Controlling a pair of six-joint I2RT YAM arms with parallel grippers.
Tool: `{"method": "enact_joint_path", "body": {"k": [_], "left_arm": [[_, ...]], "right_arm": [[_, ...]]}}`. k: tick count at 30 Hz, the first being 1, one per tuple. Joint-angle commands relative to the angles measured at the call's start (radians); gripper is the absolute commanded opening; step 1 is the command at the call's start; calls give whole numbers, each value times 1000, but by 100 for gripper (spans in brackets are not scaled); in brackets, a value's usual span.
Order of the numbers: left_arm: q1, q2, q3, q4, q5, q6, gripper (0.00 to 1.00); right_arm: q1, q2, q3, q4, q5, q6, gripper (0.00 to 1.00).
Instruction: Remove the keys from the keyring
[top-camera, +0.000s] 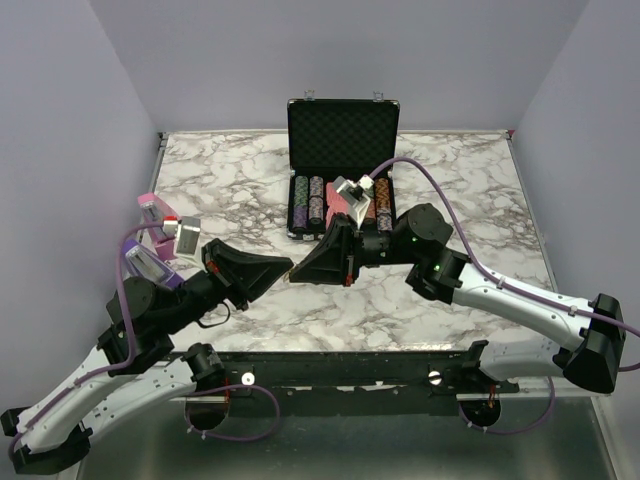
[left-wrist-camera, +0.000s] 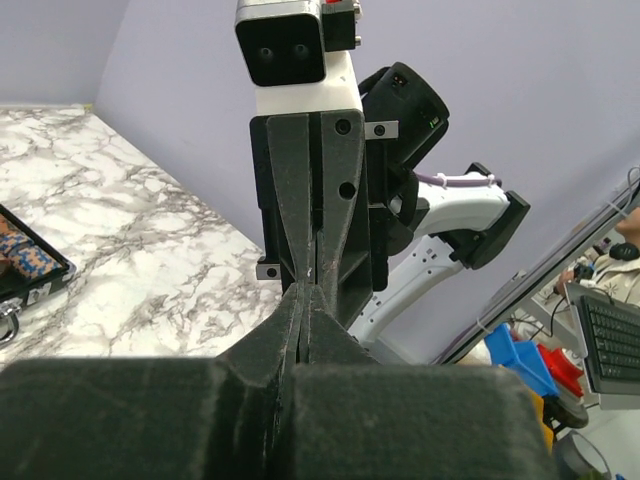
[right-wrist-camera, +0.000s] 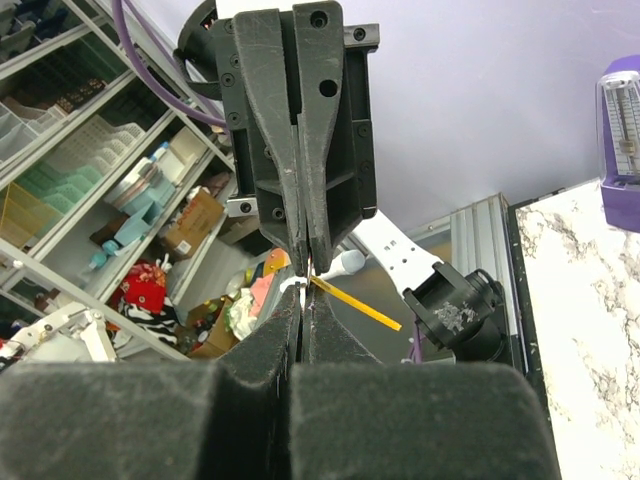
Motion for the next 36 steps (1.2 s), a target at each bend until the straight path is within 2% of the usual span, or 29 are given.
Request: {"method": "enact_joint_path", "body": {"k": [1, 10, 27, 36], "left_arm": [[-6, 27, 60, -130, 65, 66, 0], [-6, 31, 109, -232, 116, 133, 0], [-6, 73, 154, -282, 187, 178, 0], [-6, 131, 228, -391, 269, 255, 0]], "right_arm": [[14, 3, 36, 12, -14, -7, 1], [19, 16, 40, 1, -28, -13, 1], [37, 35, 59, -33, -39, -35, 1], [49, 48, 78, -69, -51, -53, 1]]}}
